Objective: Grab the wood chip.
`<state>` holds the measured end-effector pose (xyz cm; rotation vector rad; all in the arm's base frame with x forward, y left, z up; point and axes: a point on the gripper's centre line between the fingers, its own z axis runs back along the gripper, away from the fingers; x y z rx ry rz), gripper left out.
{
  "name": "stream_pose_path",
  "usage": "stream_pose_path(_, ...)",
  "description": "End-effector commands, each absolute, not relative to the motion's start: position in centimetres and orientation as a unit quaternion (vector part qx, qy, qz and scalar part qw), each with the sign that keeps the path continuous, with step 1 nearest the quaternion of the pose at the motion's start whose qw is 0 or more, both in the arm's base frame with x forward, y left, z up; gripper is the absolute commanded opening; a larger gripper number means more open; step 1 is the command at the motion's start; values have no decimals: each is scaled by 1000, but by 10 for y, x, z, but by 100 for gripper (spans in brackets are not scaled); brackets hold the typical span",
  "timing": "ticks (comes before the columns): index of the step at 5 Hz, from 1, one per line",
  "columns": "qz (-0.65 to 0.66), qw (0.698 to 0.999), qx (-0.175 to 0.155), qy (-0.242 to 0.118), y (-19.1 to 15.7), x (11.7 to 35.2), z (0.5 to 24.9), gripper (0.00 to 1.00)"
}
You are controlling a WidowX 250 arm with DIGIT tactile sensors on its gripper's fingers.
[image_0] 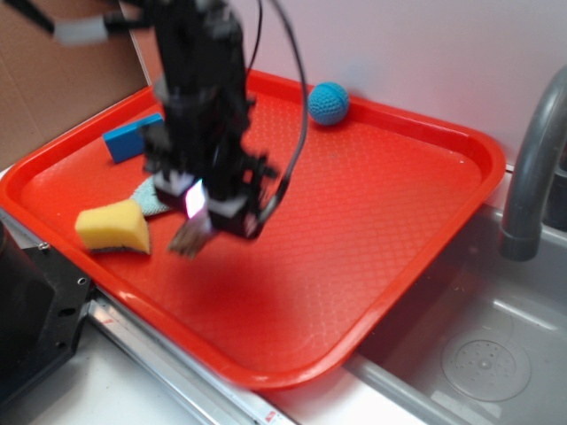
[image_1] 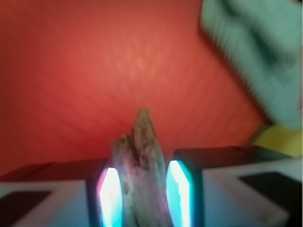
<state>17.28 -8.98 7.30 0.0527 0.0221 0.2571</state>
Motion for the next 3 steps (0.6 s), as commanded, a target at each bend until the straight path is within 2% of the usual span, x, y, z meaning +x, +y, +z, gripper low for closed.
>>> stream_pose_path(1, 179, 983, -28, -39, -77, 189, 181, 0)
stream_pose_path(2, 189, 980, -25, -56, -64, 181, 207, 0)
stream_pose_path(3, 173, 983, -40, -39, -42, 185, 212, 0)
